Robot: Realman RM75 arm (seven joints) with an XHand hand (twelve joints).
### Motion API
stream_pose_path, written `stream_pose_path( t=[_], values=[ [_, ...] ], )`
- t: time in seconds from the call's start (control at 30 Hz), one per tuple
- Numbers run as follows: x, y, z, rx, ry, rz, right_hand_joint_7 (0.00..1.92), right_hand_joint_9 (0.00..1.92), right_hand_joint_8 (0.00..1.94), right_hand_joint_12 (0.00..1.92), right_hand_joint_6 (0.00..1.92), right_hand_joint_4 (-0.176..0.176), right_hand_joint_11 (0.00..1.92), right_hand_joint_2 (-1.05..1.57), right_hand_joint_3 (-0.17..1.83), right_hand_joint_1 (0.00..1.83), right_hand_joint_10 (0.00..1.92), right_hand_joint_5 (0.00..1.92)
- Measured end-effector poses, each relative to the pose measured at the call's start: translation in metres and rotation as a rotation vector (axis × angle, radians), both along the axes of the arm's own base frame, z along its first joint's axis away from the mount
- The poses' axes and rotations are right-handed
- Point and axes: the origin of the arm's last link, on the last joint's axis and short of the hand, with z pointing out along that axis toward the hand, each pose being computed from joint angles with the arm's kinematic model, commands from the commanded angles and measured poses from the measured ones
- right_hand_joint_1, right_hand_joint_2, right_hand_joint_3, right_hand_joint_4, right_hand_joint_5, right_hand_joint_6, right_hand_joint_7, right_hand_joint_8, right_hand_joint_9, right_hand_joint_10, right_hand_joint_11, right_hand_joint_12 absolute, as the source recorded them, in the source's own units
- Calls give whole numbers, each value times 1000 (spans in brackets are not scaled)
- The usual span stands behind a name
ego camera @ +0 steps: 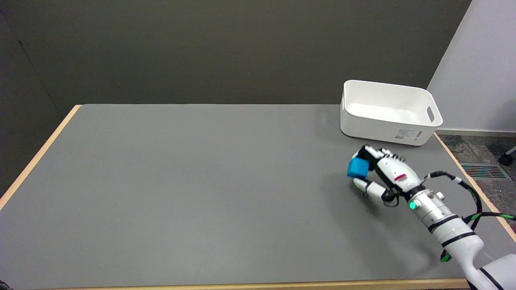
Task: Pick up blue wooden cube.
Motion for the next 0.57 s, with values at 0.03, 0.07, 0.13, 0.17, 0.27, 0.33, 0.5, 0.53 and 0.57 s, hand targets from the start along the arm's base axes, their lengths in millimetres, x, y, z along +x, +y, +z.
stream_pose_path(
  t=[0.03,0.07,0.13,0.17,0.27,0.33,0.5,0.53,0.57],
  values=[
    [5,-2,0,3,0,21,374,266,1941,1921,1884,-176,-1,1458,80,1005,1921,348],
    [10,-3,0,5,1,38,374,270,1941,1921,1882,-176,-1,1456,82,1005,1921,349],
    [24,-8,1,12,6,92,375,266,1941,1921,1882,-176,-1,1456,81,1007,1921,348],
    [30,-11,1,15,9,112,375,264,1941,1921,1881,-176,-1,1457,80,1007,1921,347],
    [50,-18,4,20,21,182,375,258,1941,1921,1881,-176,-1,1457,79,1008,1921,348],
    [64,-25,6,19,31,228,373,233,1941,1921,1884,-176,-1,1445,107,1005,1921,352],
    [100,-46,15,6,59,327,372,206,1941,1921,1887,-176,-1,1435,129,1004,1921,352],
    [106,-50,17,2,64,341,372,205,1941,1921,1887,-176,-1,1434,129,1004,1921,353],
    [111,-55,20,-4,68,352,372,205,1941,1921,1887,-176,-1,1434,129,1004,1921,353]
  ],
)
